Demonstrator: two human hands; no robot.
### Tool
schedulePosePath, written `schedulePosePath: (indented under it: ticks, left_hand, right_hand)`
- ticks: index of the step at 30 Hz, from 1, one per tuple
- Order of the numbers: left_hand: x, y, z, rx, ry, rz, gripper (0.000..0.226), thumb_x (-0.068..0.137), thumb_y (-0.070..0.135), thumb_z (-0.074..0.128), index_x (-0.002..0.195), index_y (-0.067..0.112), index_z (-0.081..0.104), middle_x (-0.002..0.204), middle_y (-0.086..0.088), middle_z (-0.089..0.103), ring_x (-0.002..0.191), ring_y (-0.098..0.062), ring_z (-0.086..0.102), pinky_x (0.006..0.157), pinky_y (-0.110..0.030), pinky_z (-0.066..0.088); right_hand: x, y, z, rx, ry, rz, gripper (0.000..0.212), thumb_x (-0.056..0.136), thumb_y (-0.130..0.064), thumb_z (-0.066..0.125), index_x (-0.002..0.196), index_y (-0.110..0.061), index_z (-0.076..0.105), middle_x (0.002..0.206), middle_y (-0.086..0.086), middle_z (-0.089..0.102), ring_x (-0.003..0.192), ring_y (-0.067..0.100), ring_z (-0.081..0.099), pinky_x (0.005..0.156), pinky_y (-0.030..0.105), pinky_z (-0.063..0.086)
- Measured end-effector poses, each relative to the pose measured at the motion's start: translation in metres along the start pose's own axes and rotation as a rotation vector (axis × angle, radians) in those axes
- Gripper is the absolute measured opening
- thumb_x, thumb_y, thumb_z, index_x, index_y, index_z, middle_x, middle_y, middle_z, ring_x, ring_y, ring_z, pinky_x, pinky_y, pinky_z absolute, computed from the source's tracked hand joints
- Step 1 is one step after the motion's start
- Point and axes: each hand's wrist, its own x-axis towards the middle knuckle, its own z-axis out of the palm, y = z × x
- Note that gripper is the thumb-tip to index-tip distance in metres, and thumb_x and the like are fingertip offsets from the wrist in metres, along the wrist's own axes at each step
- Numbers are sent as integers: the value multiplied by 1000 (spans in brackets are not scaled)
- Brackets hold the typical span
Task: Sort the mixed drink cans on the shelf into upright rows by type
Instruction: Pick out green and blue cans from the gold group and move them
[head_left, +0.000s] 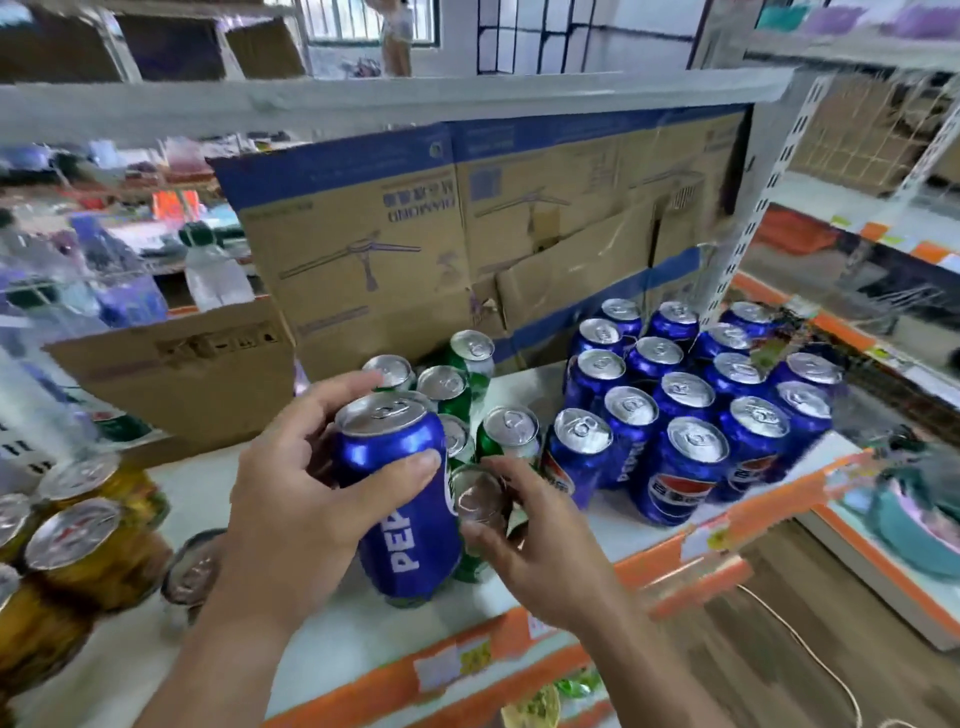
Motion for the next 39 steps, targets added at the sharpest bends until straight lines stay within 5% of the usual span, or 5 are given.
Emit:
schedulePosePath:
  ticks: [4,9,25,32,39]
  left_hand:
    - [11,13,27,41,67,54,56,50,44,78,104,41,65,97,14,71,86,-7,68,65,-20,54]
    - [41,27,74,139,150,182,61,58,46,77,116,35,59,102,15,69,90,-1,66,73,-14,51]
    - [137,-18,163,647,-101,75,64,76,35,76,133,18,51,117,4,43,108,-15,50,82,-29,45]
    - [130,-33,164,754,-77,38,64,74,39,78,129,17,56,116,3,43,102,-14,47,89,-31,44]
    - [119,-73,166,944,-357,-135,68,73,51,77,129,18,56,118,2,45,99,-12,46,81,-26,38]
  right_hand:
    - [-4,19,-20,46,-34,-16,60,85,-46,64,139,-30,44,129,-18,53,112,-3,51,88,23,49]
    - [-2,35,-50,115,118,34,29,88,-26,66,114,-33,56,101,-12,63,84,-3,59,63,10,43]
    - [-8,66,-114,-54,470,-40,17,77,-15,56,87,-18,69,76,-13,63,72,5,59,64,10,42]
    - [22,74,-127,-401,443,-18,39,79,-24,57,112,-7,68,112,12,65,113,36,58,98,44,44]
    - [36,77,-126,-718,30,295,55,101,-53,20,152,-32,15,161,2,6,147,37,-8,113,62,2]
